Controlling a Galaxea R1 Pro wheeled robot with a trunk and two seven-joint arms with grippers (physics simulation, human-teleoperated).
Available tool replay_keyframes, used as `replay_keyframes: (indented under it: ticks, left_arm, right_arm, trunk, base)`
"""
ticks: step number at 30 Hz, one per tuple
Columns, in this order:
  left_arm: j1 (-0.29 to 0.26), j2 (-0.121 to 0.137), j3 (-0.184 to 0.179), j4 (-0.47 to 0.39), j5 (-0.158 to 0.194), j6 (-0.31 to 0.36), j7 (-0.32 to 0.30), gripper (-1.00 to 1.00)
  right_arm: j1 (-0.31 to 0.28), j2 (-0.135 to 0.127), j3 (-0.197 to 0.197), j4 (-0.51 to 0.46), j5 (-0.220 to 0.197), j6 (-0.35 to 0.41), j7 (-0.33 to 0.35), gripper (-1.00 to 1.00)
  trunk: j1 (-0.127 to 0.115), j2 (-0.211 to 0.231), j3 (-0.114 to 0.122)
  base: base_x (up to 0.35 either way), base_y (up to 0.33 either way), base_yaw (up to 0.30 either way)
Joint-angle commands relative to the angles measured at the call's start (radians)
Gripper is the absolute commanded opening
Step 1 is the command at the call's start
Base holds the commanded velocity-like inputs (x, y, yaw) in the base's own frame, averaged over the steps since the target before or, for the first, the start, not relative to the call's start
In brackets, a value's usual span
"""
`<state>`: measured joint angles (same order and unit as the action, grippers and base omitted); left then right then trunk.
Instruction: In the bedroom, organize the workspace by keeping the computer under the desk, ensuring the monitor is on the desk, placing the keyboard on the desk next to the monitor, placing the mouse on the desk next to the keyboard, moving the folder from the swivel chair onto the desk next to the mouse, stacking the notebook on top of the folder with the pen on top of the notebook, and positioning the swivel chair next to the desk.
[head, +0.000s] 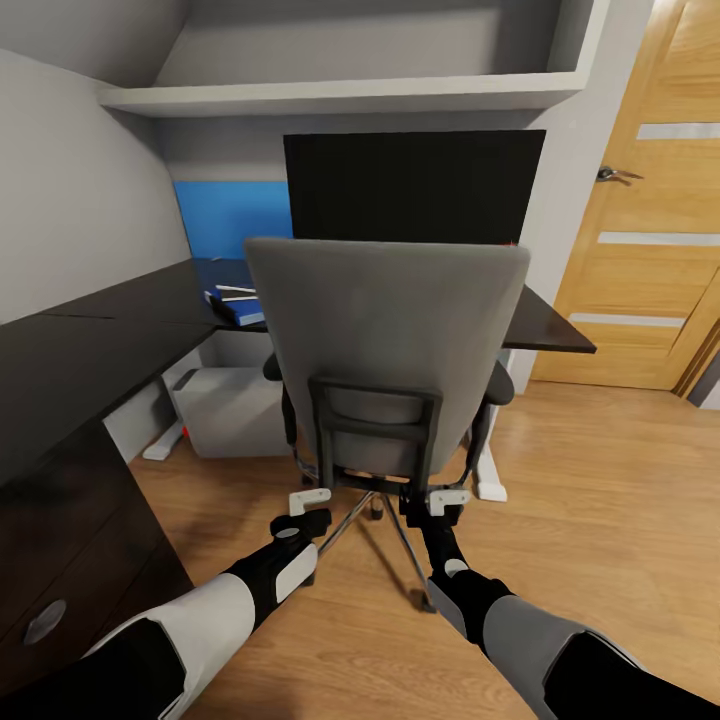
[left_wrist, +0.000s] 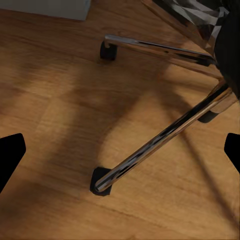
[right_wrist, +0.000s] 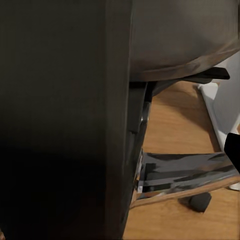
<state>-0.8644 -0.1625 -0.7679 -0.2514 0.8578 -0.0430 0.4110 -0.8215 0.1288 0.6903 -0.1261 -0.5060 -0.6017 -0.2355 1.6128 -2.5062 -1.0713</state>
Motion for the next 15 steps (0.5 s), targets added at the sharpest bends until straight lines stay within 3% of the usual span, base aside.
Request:
replay_keyframes:
  ticks: [1,5,15]
  left_arm:
    - [-0.001,0.000,-0.008,0.000,0.010,-0.005,0.005,1.00]
    - [-0.001,0.003,-0.007,0.000,0.009,-0.005,0.005,1.00]
    - [-0.001,0.003,-0.007,0.000,0.009,-0.004,0.005,1.00]
  right_arm:
    - [-0.001,0.000,0.009,0.000,-0.002,-0.001,-0.008,1.00]
    - [-0.001,0.000,0.008,0.000,-0.002,-0.001,-0.008,1.00]
    - [-0.001,0.000,0.008,0.000,-0.002,-0.001,-0.008,1.00]
  trunk:
    - [0.000,0.000,-0.001]
    - [0.000,0.000,-0.001]
    - [0.000,0.000,-0.001]
  base:
    - [0.006,-0.007,0.000]
    - [-0.103,-0.002,0.000]
    - [-0.309,0.000,0.000]
